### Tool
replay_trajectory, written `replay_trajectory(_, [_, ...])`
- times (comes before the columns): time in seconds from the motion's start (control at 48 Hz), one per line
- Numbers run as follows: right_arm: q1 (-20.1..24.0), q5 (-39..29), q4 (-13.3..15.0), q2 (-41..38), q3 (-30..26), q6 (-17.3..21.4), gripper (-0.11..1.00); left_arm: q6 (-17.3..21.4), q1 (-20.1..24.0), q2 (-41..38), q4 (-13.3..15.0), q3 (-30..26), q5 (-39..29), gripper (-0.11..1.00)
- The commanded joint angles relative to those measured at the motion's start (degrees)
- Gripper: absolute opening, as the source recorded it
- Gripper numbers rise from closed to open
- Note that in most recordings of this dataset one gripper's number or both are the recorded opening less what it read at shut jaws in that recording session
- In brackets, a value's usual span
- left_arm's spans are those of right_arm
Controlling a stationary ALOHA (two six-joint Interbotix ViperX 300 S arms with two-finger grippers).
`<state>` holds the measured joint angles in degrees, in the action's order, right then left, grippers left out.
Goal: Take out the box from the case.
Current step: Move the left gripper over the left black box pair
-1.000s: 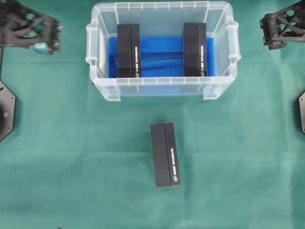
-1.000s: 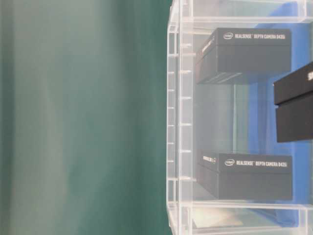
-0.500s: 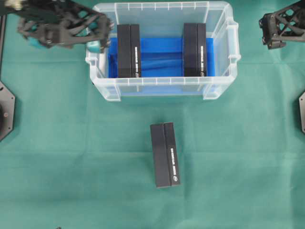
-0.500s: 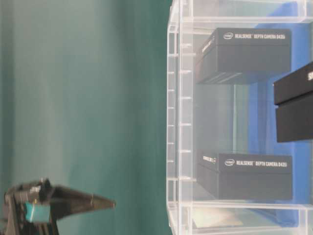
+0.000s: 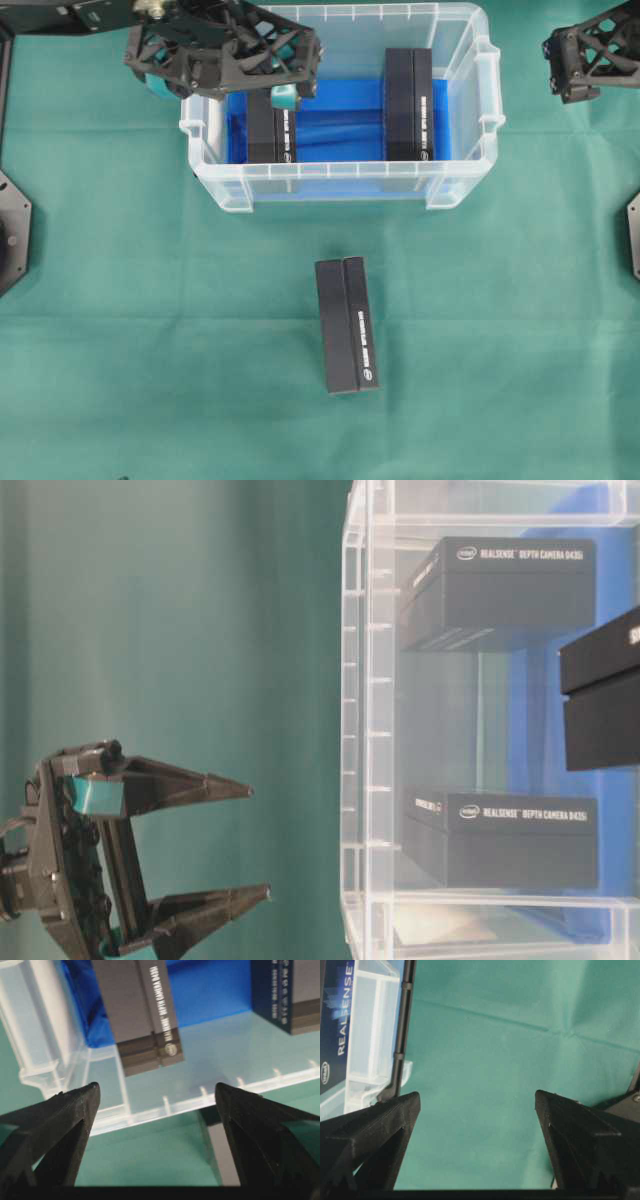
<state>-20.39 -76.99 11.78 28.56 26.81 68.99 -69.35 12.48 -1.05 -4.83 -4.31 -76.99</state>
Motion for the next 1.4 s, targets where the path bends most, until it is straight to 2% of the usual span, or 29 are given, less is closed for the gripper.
replay_trajectory(0.0, [0.0,0.44,0.18,0.26,-1.32,0.0,0.93,0.0,-0.35,0.0,-0.26,-2.11,0.0,0.94])
replay_trajectory(0.208, [0.0,1.23,0.18,0.18,-1.23,0.0,0.93,-0.53,-0.44,-0.79,-0.44,-2.46,-1.41,0.94])
replay_trajectory(0.396, [0.0,1.32,0.18,0.26,-1.23,-0.09,0.93,-2.46,-0.44,-0.88,-2.11,-2.46,-2.29,0.94])
replay_trajectory(1.375, [0.0,2.11,0.18,0.18,-0.97,-0.97,0.93,-2.99,-0.44,-2.81,-2.2,-3.52,-2.72,0.94])
